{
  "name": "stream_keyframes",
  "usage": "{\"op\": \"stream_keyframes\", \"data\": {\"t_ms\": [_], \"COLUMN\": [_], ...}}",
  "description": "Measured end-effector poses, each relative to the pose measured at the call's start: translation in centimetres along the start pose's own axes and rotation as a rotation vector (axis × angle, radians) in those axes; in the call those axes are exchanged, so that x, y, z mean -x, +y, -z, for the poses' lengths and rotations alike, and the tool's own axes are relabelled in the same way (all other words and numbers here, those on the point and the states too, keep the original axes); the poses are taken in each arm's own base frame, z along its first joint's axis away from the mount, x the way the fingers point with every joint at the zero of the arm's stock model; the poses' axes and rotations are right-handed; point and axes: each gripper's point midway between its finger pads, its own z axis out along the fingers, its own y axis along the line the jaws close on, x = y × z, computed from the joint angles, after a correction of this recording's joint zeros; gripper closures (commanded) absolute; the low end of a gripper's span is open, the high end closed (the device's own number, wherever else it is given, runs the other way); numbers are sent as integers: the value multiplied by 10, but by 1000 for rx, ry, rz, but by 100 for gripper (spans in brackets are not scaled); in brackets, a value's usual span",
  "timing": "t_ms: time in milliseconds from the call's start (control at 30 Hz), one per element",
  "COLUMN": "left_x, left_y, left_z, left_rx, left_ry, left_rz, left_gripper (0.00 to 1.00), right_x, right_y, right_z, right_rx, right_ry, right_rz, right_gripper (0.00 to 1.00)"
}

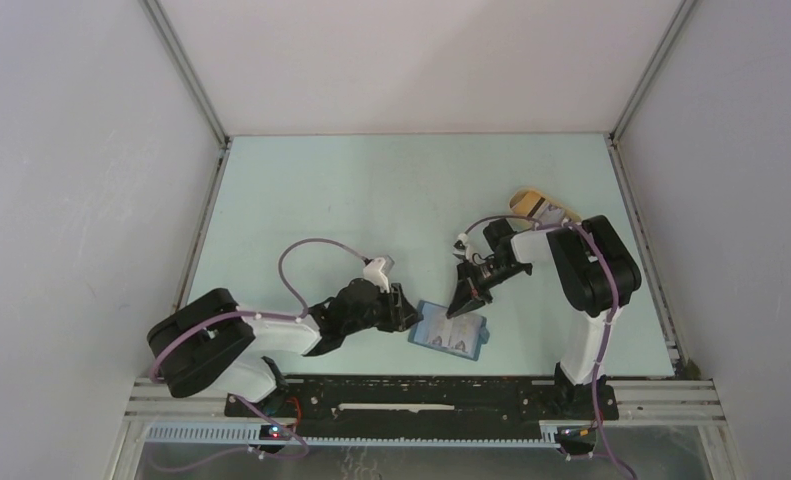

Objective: Put the credit cards into the card holder
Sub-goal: Insert the credit card into the card holder.

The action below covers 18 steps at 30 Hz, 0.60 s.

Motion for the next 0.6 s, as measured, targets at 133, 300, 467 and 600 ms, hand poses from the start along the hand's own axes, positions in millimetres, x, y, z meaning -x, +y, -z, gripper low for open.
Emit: {"op": "stream_keyframes", "data": {"t_ms": [133, 300, 467, 600], "left_x": [8, 11, 9, 8], "left_y": [-14, -26, -28, -29], "left_z": [1, 2, 0, 0], "left_rx": [-59, -115, -127, -135], "left_ry": [-29, -30, -23, -19], "left_rz": [-1, 4, 11, 11], "left_gripper": [53, 53, 54, 54], "right_x": [-1, -2, 1, 0], "right_y": [0, 0, 6, 9], "right_z": [1, 1, 0, 2], "right_rx": [6, -9, -27, -63], "right_ry": [3, 20, 35, 35], "right_rz": [4, 3, 26, 61], "right_gripper": [82, 59, 51, 46]}}
